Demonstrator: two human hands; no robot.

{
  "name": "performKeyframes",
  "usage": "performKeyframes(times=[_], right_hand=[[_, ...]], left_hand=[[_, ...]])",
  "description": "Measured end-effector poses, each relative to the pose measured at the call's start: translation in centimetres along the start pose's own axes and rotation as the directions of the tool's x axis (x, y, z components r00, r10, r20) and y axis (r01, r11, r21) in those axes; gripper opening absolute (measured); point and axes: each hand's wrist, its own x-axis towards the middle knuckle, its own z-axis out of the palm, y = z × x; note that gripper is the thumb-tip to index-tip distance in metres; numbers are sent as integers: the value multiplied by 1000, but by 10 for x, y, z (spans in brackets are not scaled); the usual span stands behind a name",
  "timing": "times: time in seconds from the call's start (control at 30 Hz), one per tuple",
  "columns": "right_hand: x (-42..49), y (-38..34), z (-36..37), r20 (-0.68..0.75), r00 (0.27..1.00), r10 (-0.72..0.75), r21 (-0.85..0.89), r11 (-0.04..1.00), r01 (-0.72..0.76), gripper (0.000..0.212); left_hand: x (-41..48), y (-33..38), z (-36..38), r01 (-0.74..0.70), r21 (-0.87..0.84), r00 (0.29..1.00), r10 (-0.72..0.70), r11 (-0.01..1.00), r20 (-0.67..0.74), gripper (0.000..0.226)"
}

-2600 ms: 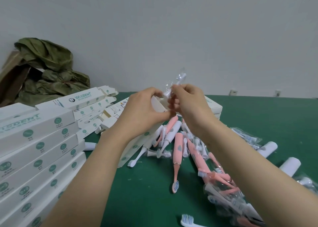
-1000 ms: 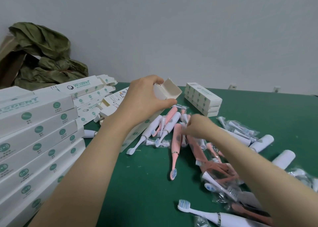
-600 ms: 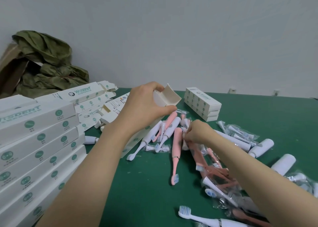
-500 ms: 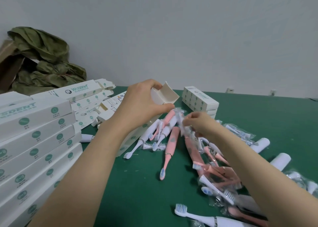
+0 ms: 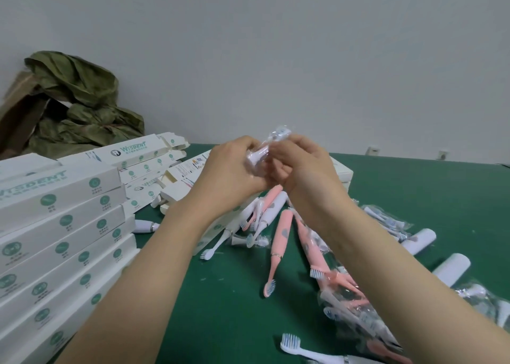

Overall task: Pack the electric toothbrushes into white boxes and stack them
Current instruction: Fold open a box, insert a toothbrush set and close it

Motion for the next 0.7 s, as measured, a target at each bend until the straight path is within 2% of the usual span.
performKeyframes(times=[0.1,0.17,0.3,0.37,0.43,0.57,0.63,0.7], right_hand=[[9,6,-7,-182,983,22,-2,1000,-23,5],[11,11,-11,-254,967,-5,-101,995,-22,5],[16,14,-14,-361,929,-75,-157,987,18,11],[16,15,-15,-321,930,-178,-316,946,72,10],[14,14,-14,-186,946,-265,-478,866,148,11],[17,10,-11,55,957,-284,-723,650,234,15],[19,12,-12,56,960,-276,-766,604,219,14],[18,13,-13,-18,943,-333,-711,667,222,23]], left_hand=[[-1,2,2,3,28,999,-2,1000,-32,48],[-1,3,4,6,37,1000,-6,999,-5,51],[0,3,6,2,38,1000,-2,999,-1,52],[0,3,5,6,27,1000,-6,1000,-8,54],[1,2,4,14,30,1000,-13,999,-3,57],[0,3,4,13,31,999,-14,999,28,47],[0,4,4,18,11,1000,-19,1000,21,42],[1,5,2,17,-22,1000,-17,1000,-4,39]])
